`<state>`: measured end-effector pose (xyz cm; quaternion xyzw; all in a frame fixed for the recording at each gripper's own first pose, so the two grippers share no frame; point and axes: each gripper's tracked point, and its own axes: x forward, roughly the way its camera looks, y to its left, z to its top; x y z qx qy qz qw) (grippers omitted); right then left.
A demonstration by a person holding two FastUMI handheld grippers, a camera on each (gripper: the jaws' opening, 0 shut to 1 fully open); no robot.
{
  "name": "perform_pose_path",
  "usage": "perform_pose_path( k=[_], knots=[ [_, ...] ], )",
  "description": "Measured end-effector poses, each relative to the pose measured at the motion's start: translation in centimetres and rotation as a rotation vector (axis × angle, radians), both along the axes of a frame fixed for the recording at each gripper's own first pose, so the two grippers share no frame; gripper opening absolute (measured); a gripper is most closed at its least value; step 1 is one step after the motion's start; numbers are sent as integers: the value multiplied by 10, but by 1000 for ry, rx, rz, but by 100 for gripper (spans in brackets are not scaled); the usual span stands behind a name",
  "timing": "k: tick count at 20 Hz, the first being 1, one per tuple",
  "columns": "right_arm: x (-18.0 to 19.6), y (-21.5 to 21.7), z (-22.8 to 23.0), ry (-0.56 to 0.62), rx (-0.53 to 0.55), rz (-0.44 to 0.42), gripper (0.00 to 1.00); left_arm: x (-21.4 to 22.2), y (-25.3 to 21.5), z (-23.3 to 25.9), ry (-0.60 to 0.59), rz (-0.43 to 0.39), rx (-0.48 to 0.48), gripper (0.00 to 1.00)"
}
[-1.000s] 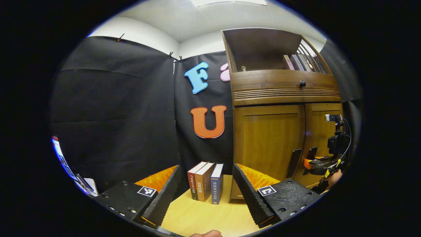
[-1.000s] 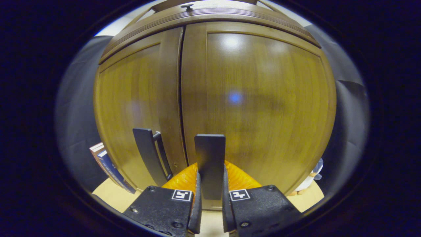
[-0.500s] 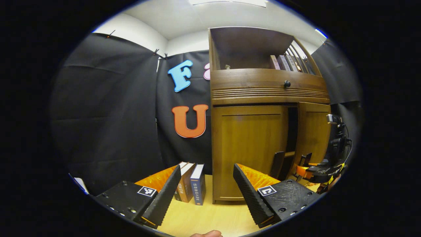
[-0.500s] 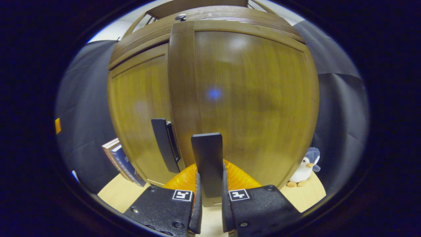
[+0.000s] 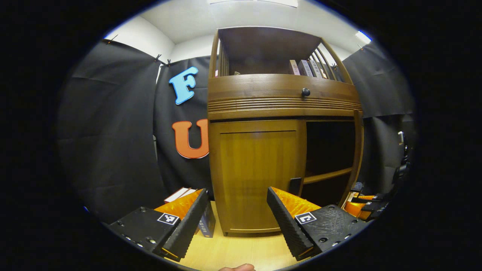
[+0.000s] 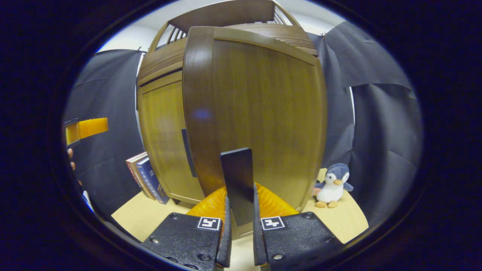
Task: Open the right door of the double-door shoe cabinet with the right hand, and open the left door with the left hand.
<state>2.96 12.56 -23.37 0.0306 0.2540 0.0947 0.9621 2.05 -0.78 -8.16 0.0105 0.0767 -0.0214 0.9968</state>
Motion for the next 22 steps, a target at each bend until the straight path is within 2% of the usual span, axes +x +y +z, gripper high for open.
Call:
perform_pose_path(
  k=[10, 22],
  knots=[
    [-41, -67, 13, -28, 4, -57, 23, 16, -63, -5, 9, -60, -2, 96],
    [-56, -148, 19, -37, -1, -173, 11, 51, -118, -37, 65, -76, -13, 95]
  ],
)
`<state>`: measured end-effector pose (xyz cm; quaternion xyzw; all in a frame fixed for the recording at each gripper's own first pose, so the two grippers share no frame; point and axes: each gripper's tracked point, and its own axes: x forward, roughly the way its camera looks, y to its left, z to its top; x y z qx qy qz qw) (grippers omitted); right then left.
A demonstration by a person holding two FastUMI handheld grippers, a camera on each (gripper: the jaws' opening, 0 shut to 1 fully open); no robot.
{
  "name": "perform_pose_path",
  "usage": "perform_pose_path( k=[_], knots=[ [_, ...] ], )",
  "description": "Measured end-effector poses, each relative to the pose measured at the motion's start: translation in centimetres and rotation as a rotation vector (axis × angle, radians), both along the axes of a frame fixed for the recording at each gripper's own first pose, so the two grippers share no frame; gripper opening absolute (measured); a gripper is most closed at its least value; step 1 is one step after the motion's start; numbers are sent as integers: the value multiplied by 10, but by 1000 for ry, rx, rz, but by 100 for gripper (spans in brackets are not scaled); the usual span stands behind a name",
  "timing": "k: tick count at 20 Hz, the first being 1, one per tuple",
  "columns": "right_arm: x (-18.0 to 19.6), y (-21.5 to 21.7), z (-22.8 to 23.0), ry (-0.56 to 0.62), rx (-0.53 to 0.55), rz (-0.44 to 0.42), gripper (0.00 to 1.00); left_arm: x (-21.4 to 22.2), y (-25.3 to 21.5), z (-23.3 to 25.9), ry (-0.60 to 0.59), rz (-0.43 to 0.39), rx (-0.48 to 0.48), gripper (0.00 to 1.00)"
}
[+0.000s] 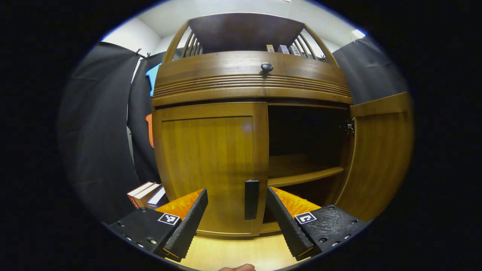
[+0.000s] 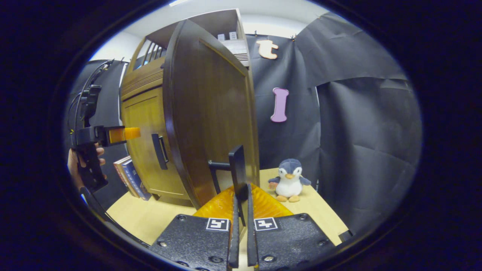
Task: Open the right door of the double-door shoe cabinet with the right hand, and open the left door with the left hand.
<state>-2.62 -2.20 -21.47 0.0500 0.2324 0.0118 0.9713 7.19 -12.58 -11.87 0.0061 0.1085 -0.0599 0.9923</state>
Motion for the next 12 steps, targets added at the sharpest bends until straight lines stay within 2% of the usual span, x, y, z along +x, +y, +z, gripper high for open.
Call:
perform_pose_path(
  k=[4, 6, 9, 10, 11, 12],
  knots=[
    [-1, -38, 5, 17, 11, -59, 7, 13, -17, -6, 7, -8, -1, 95],
    [-4, -40, 4, 22, 27, -44, 4, 19, -19, -12, 19, 1, -3, 95],
    [-6, -53, 8, 17, -13, -29, 4, 29, -19, -23, 41, 14, -11, 95],
    [-8, -59, 10, 10, -29, -34, 0, 33, -20, -26, 49, 17, -14, 95],
    [-10, -67, 13, 4, -39, -47, 5, 35, -21, -29, 54, 17, -17, 95],
    [-11, -76, 17, 0, -38, -63, 5, 37, -21, -32, 58, 16, -19, 95]
  ],
)
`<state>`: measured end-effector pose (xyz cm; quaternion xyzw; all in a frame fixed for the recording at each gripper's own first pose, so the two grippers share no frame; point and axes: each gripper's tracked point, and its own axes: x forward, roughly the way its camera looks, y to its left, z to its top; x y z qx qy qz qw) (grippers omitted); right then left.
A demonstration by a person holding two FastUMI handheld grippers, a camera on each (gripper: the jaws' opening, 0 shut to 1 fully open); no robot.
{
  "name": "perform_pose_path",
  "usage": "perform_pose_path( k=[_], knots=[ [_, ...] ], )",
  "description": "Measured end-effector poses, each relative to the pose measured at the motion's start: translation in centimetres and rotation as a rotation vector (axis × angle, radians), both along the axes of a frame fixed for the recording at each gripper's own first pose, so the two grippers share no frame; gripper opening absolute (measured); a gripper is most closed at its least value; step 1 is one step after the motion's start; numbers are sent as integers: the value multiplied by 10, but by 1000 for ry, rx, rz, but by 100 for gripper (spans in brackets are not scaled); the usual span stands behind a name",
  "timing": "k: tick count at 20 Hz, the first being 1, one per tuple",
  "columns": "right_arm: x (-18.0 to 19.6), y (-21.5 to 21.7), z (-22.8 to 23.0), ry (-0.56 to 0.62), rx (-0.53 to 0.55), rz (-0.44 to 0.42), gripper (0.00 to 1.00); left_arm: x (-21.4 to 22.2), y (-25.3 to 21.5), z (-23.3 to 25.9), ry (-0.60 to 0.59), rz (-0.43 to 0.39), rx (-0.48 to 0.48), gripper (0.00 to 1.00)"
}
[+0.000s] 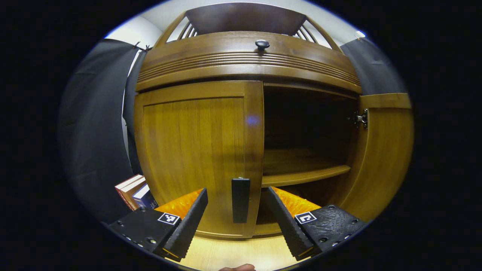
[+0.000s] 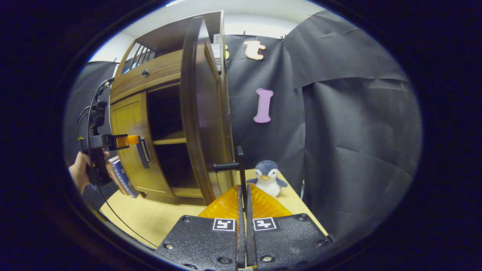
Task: Open the right door of the double-door shoe cabinet with the right hand, and open the left door with the left hand.
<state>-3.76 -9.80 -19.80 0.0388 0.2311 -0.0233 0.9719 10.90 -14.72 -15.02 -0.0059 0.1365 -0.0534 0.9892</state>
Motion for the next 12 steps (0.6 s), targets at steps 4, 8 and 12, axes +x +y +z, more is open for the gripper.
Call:
perform_pose_path(
  k=[4, 8, 12],
  knots=[
    [-8, -10, 13, -25, 59, -16, 0, 8, -6, -12, 13, -13, -10, 95],
    [-10, -11, 25, -67, 36, -3, 0, 16, -4, -24, 36, 8, -23, 95],
    [-16, -12, 39, -100, 24, -25, 4, 22, 2, -31, 38, 15, -29, 96]
  ],
)
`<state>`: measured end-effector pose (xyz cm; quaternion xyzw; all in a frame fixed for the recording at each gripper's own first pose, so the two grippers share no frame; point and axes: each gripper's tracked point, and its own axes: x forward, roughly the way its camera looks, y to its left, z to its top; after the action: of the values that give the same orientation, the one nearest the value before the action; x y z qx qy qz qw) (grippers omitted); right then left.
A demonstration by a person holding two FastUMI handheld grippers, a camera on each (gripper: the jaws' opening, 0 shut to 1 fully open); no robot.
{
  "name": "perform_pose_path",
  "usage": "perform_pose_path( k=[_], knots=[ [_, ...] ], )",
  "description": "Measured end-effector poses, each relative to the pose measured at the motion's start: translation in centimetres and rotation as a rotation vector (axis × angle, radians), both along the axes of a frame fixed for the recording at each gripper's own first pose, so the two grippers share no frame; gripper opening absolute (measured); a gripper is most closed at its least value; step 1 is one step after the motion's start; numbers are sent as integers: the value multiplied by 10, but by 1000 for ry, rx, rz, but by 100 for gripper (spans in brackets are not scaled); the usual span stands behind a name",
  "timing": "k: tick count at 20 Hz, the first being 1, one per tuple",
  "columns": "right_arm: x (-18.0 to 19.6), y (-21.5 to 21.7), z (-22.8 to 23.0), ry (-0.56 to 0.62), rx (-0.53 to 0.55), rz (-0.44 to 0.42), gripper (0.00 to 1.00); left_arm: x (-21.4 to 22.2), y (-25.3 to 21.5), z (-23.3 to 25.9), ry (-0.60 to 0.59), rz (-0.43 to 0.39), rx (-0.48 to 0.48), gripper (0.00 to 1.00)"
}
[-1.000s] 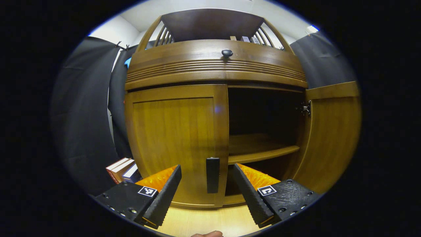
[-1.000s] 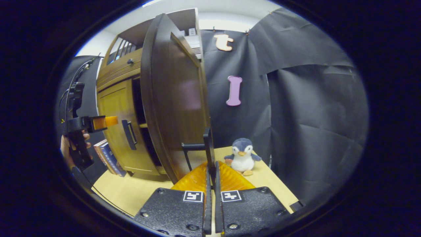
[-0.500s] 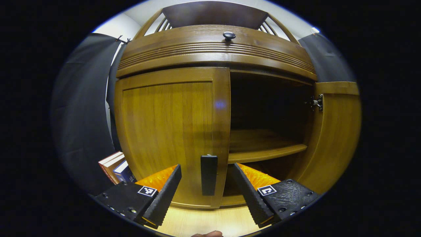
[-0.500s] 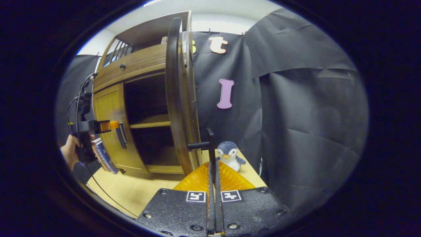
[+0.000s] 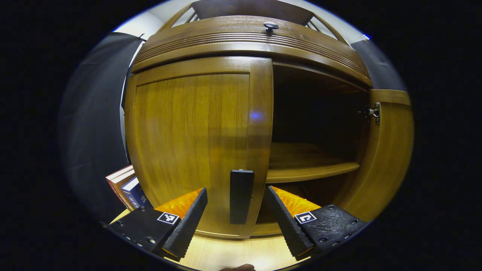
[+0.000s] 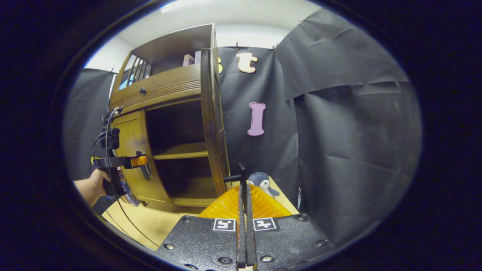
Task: Open the right door of the double-door shoe cabinet with the right hand, and open the left door with the left hand.
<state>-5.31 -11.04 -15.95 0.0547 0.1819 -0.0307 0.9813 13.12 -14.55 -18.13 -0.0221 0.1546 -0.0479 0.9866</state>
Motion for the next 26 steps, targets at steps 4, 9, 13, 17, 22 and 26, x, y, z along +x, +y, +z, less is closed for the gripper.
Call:
perform_pose_path(
  k=[4, 9, 13, 17, 22, 26],
  knots=[
    [-4, -8, 7, -6, -7, -39, 11, 3, 4, -5, -4, 4, 8, 96],
    [-10, -7, 8, -6, -18, -56, 43, 19, 13, -20, 6, 0, 16, 96],
    [-14, -7, 8, -6, -26, -67, 58, 28, 3, -20, -9, -16, 12, 83],
    [-21, -5, 9, 2, -35, -80, 65, 32, -10, -20, -47, -84, -17, 60],
    [-26, -3, 8, 13, -42, -88, 64, 31, -17, -19, -87, -150, 38, 50],
    [-27, 5, 6, 19, -51, -75, 65, 29, -14, -20, -83, -151, 35, 30]
  ],
)
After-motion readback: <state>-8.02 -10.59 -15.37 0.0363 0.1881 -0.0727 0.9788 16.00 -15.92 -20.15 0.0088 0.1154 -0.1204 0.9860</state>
